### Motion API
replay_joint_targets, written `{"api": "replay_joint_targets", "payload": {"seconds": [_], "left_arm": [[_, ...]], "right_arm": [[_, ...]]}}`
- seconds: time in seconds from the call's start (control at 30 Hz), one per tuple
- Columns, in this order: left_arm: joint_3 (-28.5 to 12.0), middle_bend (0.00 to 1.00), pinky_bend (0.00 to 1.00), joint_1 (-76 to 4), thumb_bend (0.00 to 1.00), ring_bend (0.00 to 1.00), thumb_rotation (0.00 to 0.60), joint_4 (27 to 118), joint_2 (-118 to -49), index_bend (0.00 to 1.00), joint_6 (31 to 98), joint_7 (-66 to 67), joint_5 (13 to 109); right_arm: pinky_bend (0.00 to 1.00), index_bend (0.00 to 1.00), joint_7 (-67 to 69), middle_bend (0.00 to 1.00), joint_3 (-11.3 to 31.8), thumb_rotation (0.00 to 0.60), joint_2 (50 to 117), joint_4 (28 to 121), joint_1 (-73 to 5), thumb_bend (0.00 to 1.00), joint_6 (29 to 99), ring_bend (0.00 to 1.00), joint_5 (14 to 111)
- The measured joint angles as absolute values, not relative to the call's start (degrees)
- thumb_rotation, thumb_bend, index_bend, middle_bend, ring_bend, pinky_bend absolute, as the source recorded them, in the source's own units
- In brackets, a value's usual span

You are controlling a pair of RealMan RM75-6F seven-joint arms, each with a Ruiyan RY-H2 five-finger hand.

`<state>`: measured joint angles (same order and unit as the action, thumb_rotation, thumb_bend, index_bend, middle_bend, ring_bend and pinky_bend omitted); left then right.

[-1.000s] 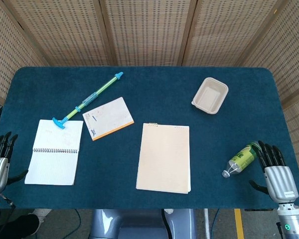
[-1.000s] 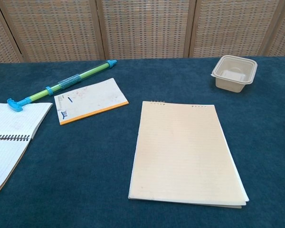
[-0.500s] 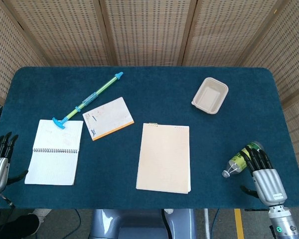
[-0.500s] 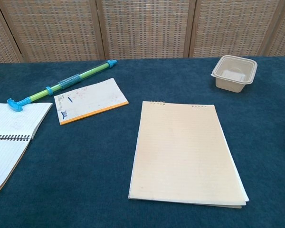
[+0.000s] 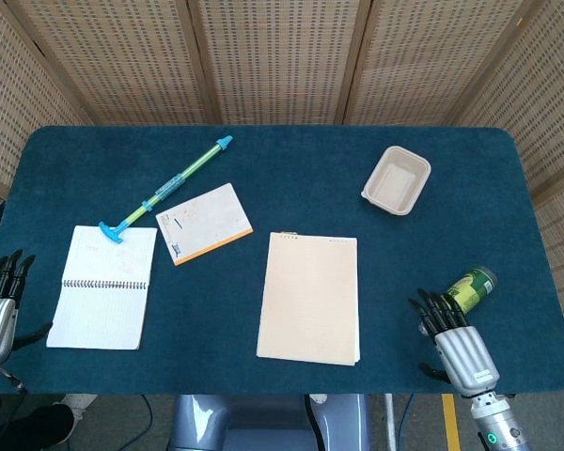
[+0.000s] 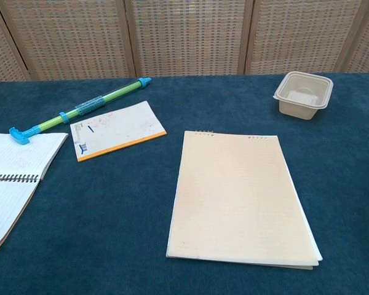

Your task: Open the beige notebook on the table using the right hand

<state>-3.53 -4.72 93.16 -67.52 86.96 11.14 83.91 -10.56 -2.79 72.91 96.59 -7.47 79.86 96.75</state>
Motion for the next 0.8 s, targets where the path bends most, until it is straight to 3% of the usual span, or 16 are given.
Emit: {"api": "replay_joint_targets", "payload": {"seconds": [0.3,0.8], "left_arm": [[-3.5,0.00,0.00,-4.8,0.00,0.00,0.600,92.9,-67.6,0.00,86.7,11.3,83.7],[-3.5,0.00,0.00,-5.1,0.00,0.00,0.600,92.7,-67.8,0.00,85.9,11.4,83.3]], "right_arm": [[0.00,0.00,-16.9,0.00,-4.1,0.600,81.3,98.3,-9.0,0.22,75.1,0.00,97.8],[0.00,0.00,-19.3,0.00,-3.2,0.600,89.3,99.0,-11.9,0.23,70.8,0.00,96.2]]}}
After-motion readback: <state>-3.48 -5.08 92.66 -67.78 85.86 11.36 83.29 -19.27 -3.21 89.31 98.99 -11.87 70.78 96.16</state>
